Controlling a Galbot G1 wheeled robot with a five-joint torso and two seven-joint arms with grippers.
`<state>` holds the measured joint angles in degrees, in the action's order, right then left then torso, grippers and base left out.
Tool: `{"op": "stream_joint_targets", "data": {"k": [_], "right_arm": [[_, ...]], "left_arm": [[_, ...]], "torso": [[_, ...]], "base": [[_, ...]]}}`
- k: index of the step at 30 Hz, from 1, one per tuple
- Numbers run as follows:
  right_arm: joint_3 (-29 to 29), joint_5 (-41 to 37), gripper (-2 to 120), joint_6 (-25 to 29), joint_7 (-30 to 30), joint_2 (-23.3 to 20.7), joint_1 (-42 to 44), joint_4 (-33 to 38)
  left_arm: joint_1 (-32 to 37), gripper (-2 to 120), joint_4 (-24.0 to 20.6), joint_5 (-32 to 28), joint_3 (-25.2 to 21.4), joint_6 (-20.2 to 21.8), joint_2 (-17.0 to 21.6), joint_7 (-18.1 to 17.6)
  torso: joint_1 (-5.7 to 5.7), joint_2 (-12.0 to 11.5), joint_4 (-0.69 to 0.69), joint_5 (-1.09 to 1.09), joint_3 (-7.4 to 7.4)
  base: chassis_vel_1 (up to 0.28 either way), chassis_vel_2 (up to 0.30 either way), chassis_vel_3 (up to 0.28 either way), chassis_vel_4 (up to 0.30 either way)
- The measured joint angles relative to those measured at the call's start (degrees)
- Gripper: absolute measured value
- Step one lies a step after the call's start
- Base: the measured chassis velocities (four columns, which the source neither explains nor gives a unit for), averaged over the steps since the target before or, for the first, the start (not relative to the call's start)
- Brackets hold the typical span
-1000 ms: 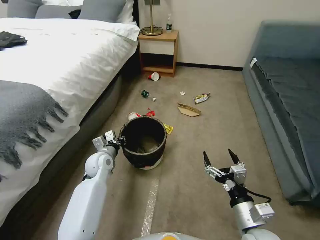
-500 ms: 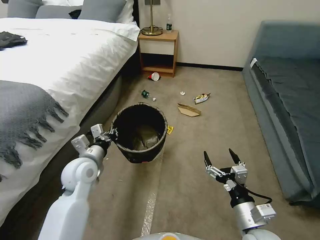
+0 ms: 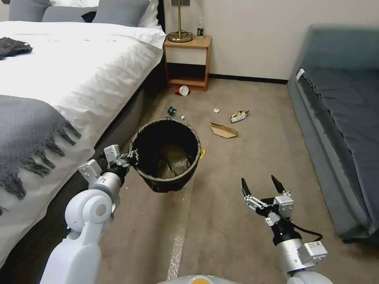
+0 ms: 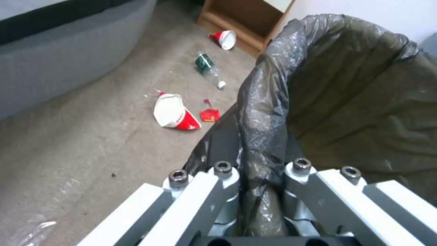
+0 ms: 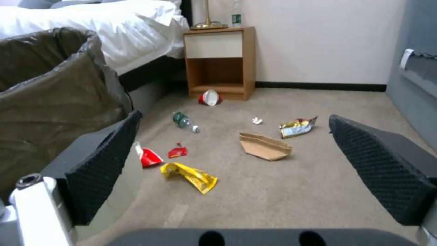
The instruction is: Pick up the trash can from the floor.
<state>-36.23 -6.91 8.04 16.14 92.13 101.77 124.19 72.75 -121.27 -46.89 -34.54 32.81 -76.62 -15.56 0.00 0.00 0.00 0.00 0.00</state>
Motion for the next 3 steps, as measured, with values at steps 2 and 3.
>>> {"op": "stream_joint_targets", "data": {"k": [2,3], "right_arm": [[0.06,-0.01,100,0.11,0.0,0.0,-0.01,0.0],[0.11,-0.01,100,0.17,0.0,0.0,-0.03,-0.02]], "left_arm": [[0.05,5,-0.03,0.03,0.0,0.0,-0.01,0.0],[0.09,5,-0.03,0.03,-0.03,0.0,-0.01,0.0]], "torso": [[0.0,0.0,0.0,0.0,0.0],[0.0,0.0,0.0,0.0,0.0]], "base": [[0.0,0.0,0.0,0.0],[0.0,0.0,0.0,0.0]]}}
